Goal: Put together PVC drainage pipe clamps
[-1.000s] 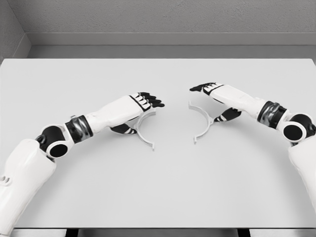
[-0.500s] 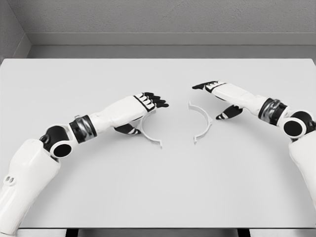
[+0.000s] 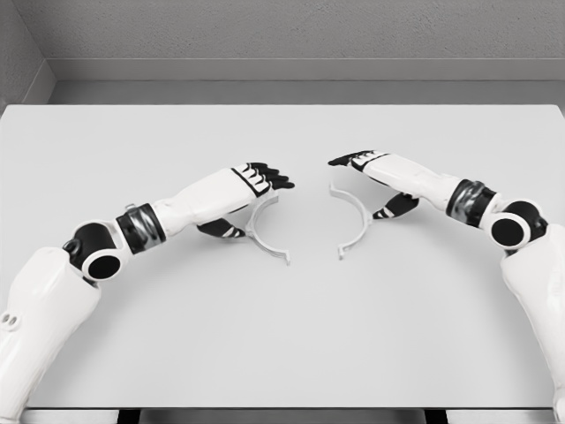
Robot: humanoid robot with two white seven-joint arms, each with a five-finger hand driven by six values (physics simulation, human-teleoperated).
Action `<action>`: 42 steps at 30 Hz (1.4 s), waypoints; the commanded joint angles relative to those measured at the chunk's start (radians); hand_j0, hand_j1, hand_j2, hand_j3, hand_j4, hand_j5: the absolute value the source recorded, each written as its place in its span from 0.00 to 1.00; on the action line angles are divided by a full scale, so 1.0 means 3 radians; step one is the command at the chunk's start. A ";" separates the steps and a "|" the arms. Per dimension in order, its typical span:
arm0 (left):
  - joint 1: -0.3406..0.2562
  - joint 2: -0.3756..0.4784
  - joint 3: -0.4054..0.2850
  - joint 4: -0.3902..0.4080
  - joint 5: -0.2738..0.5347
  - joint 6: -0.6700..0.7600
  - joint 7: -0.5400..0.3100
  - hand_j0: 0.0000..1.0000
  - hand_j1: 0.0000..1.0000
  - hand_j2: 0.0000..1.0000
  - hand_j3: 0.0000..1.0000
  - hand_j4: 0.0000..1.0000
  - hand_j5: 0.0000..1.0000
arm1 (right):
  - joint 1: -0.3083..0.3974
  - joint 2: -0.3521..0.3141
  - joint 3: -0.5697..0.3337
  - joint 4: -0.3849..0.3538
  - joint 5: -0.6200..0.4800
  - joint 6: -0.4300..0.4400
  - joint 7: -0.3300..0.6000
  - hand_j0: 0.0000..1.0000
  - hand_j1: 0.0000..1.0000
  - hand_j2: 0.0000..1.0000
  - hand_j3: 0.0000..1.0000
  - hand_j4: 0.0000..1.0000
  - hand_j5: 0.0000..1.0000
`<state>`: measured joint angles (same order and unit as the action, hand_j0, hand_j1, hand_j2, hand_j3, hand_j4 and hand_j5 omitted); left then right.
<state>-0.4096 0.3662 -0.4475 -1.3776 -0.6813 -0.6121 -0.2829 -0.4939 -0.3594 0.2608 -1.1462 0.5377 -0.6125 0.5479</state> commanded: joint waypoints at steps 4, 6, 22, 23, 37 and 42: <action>0.0000 0.0042 0.0111 0.0041 0.0016 0.0004 0.0002 1.00 1.00 1.00 1.00 1.00 1.00 | -0.0005 0.0058 0.0061 -0.0009 -0.0018 0.0005 0.0014 1.00 1.00 1.00 1.00 1.00 1.00; -0.0010 0.0042 0.0111 0.0072 0.0016 0.0004 0.0002 1.00 1.00 1.00 1.00 1.00 1.00 | -0.0005 0.0088 0.0071 -0.0040 -0.0018 0.0005 0.0014 1.00 1.00 1.00 1.00 1.00 1.00; -0.0041 0.0012 0.0096 0.0092 0.0011 0.0004 0.0002 1.00 1.00 1.00 1.00 1.00 1.00 | -0.0010 0.0099 0.0087 -0.0188 -0.0059 0.0005 0.0014 1.00 1.00 1.00 1.00 1.00 1.00; -0.0041 0.0012 0.0091 0.0092 0.0011 0.0004 0.0002 1.00 1.00 1.00 1.00 1.00 1.00 | -0.0015 0.0104 0.0107 -0.0188 -0.0059 0.0005 0.0014 1.00 1.00 1.00 1.00 1.00 1.00; -0.0036 0.0032 0.0111 0.0098 0.0016 0.0004 0.0002 1.00 1.00 1.00 1.00 1.00 1.00 | -0.0061 0.0185 0.0215 -0.0188 -0.0069 0.0005 0.0009 1.00 1.00 1.00 1.00 1.00 1.00; -0.0046 0.0032 0.0111 0.0097 0.0031 0.0004 0.0007 1.00 1.00 1.00 1.00 1.00 1.00 | -0.0061 -0.0126 -0.0010 -0.0183 -0.0310 0.0005 -0.0001 1.00 1.00 1.00 1.00 1.00 1.00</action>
<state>-0.4218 0.3750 -0.4152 -1.3483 -0.6809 -0.6122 -0.2817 -0.5108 -0.3591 0.2864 -1.2012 0.4781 -0.6137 0.5500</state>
